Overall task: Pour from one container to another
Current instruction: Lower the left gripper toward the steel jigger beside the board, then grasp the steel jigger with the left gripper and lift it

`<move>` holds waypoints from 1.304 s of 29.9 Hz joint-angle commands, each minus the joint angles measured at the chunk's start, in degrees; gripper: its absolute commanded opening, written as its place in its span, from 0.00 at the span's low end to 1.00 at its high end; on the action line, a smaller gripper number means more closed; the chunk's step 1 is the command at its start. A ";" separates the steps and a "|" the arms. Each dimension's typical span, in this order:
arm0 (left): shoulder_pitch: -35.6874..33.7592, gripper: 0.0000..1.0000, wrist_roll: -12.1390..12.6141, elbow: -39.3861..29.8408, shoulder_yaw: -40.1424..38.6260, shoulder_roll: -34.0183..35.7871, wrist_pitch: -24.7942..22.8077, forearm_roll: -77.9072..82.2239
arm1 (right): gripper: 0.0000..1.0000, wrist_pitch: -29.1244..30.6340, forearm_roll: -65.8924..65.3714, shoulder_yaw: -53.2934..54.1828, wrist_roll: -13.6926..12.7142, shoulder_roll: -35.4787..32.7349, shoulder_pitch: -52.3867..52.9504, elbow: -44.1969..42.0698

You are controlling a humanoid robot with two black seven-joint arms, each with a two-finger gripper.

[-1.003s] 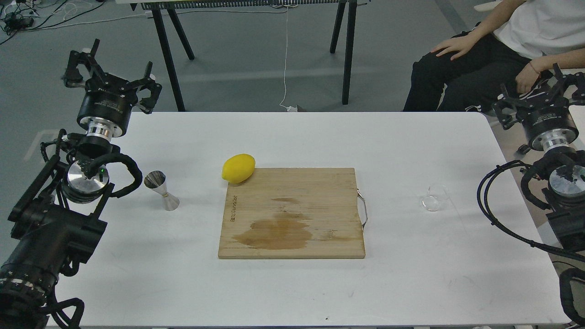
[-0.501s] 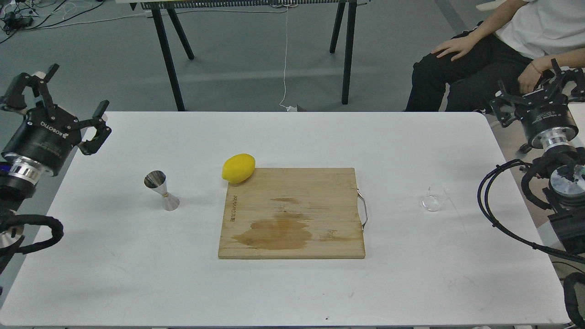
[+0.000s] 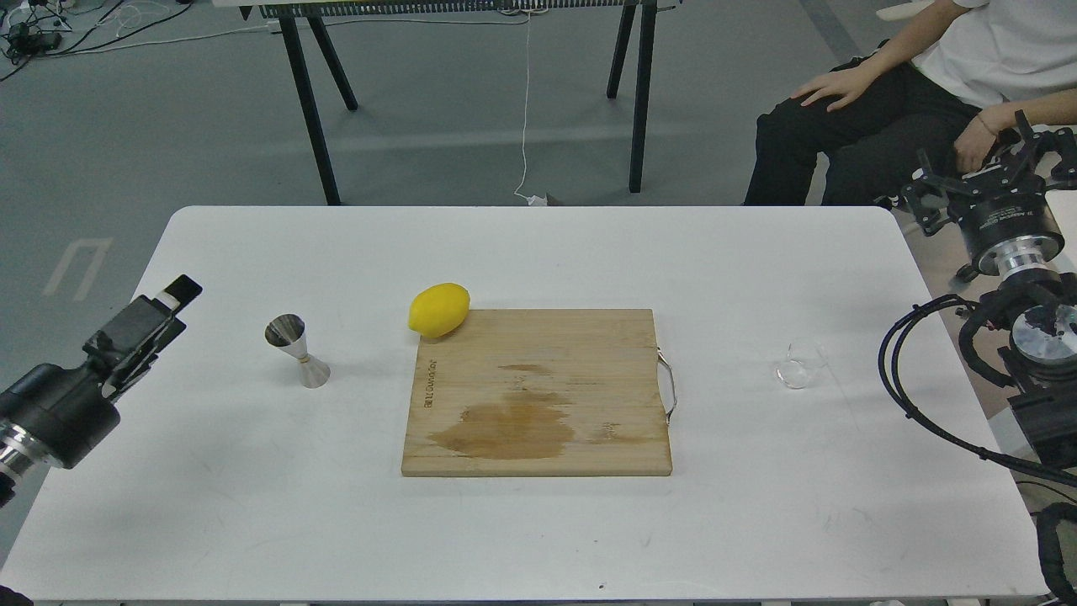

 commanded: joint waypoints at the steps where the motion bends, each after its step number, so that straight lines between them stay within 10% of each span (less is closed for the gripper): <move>1: -0.34 0.97 3.99 3.02 4.69 -2.71 8.88 15.77 | 1.00 0.00 0.00 -0.14 0.07 0.15 0.00 0.04; 11: -4.30 0.84 6.11 20.42 7.16 -12.02 16.80 48.22 | 1.00 0.00 0.00 -0.14 0.33 0.06 -0.53 0.04; 39: -21.00 0.76 7.79 42.14 15.42 -29.08 17.68 48.44 | 1.00 0.00 -0.09 -0.05 0.33 -0.29 -0.53 -0.04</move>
